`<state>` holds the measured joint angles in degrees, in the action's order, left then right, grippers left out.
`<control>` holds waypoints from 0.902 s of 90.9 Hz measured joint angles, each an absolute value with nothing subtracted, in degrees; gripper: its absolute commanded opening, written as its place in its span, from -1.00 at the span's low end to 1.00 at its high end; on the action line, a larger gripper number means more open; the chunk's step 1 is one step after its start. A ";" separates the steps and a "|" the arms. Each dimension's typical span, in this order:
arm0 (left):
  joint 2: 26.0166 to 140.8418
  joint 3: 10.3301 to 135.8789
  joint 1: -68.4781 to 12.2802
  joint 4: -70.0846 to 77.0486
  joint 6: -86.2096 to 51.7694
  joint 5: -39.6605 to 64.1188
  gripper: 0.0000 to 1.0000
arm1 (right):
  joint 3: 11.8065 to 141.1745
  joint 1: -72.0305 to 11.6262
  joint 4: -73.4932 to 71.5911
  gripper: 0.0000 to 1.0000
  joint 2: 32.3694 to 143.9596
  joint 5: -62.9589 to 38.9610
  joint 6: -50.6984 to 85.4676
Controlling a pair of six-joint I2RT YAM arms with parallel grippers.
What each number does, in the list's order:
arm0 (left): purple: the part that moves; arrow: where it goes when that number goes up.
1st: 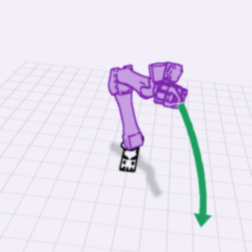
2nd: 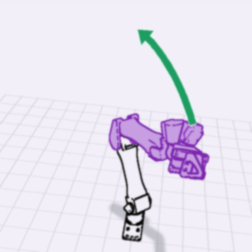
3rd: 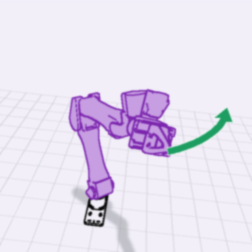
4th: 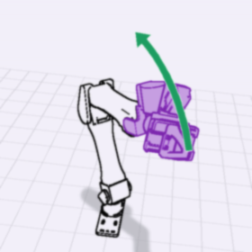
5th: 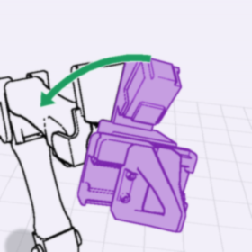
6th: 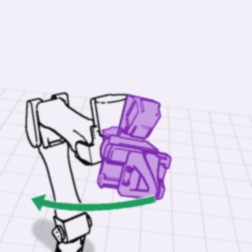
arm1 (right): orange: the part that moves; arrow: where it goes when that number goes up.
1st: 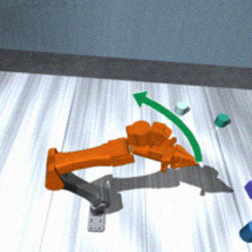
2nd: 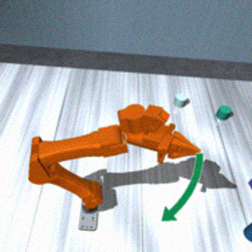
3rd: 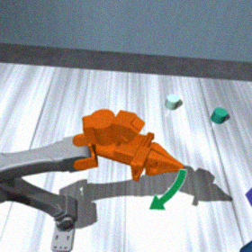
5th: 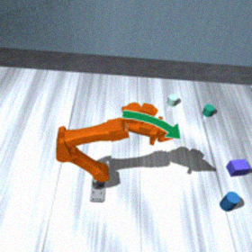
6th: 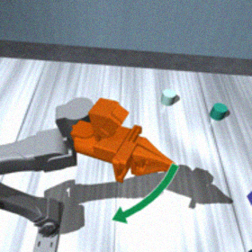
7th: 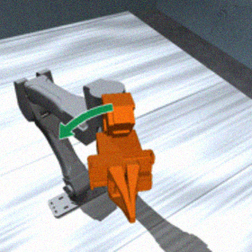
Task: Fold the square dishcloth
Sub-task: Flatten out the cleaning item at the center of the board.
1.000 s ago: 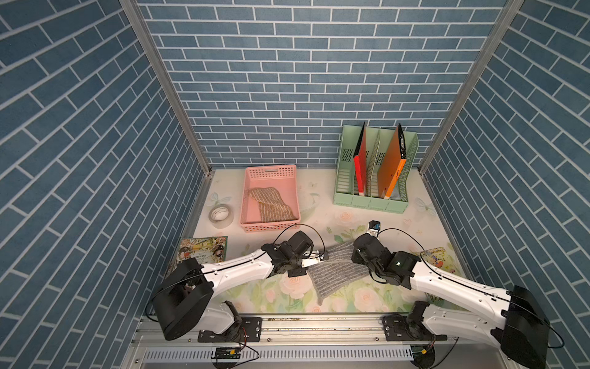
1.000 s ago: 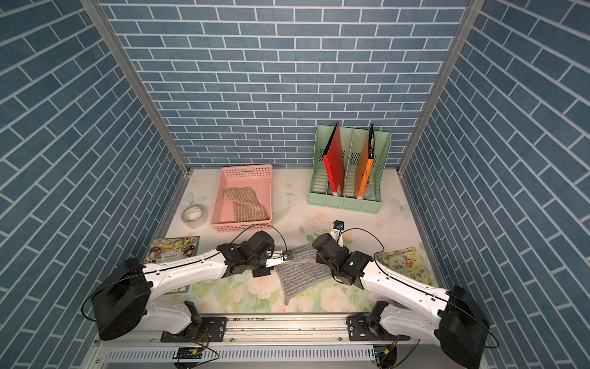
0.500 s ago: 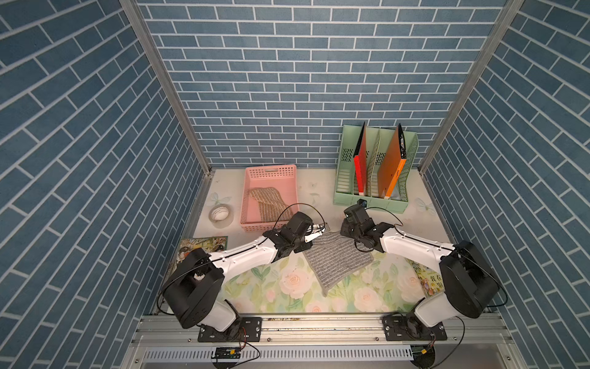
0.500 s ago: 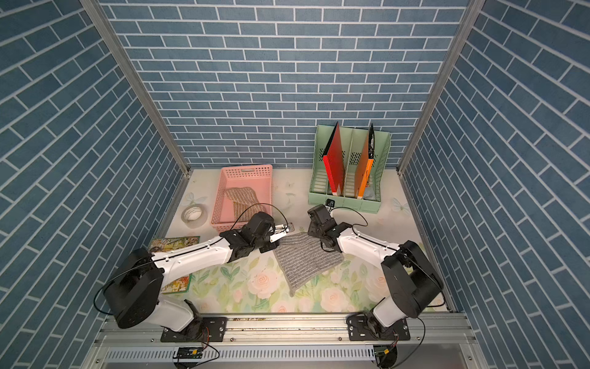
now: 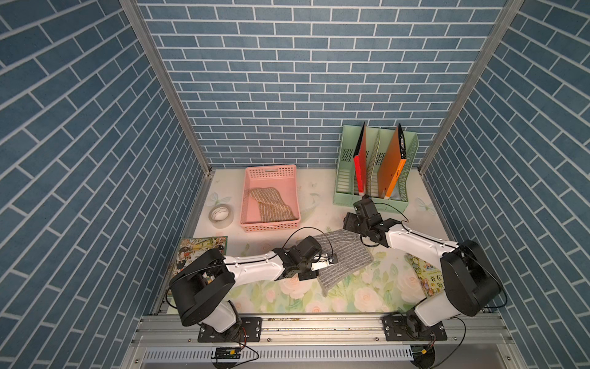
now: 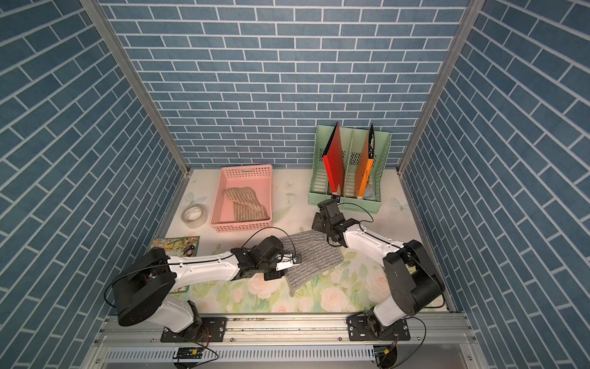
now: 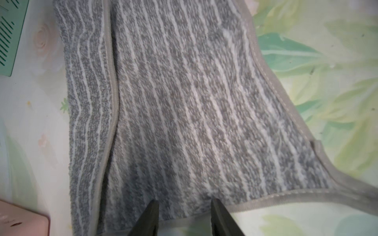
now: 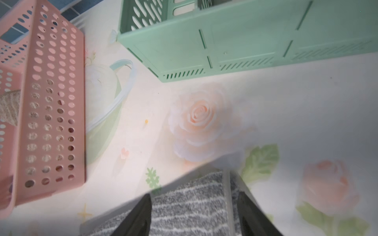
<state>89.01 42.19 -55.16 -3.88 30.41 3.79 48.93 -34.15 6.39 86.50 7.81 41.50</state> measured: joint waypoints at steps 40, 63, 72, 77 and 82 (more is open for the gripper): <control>94.30 44.03 -60.69 1.23 29.21 3.86 -0.10 | 43.51 -39.18 1.13 0.44 91.70 0.01 41.32; 95.20 43.68 -61.52 2.94 31.18 2.11 -0.10 | 49.01 -39.48 -0.93 0.42 96.29 -1.28 41.60; 95.13 43.68 -61.67 2.61 32.18 2.02 -0.11 | 51.79 -39.48 -1.19 0.42 97.12 -1.56 41.67; 95.09 43.72 -61.76 2.31 32.62 2.00 -0.12 | 53.41 -39.48 -1.43 0.42 97.62 -1.65 41.69; 94.91 43.77 -61.82 1.78 33.06 2.02 -0.13 | 55.16 -39.48 -1.54 0.42 98.43 -1.74 41.69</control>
<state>94.91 43.77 -61.82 1.78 33.06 2.02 55.16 -39.48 -1.54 98.43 -1.74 41.69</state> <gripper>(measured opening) 0.442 0.711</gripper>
